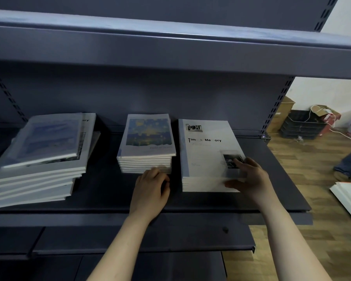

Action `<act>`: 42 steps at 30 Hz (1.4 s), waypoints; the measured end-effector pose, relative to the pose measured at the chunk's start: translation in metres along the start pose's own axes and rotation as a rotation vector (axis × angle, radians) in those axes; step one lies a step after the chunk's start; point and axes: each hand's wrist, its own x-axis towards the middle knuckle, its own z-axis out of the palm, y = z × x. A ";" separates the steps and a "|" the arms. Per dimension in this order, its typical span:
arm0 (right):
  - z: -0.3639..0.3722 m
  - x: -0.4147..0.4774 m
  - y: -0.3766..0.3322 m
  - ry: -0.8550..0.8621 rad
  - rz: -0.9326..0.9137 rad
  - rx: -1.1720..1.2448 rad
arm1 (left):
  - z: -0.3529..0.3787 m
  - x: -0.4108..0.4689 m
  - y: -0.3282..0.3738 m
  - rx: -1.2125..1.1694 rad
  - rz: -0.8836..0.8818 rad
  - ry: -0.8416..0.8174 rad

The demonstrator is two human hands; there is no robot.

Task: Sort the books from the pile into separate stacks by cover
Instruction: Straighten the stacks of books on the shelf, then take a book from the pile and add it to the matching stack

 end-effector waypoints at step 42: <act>0.136 -0.055 -0.144 -0.074 -0.397 -0.044 | -0.200 -0.010 -0.168 0.357 -0.747 0.192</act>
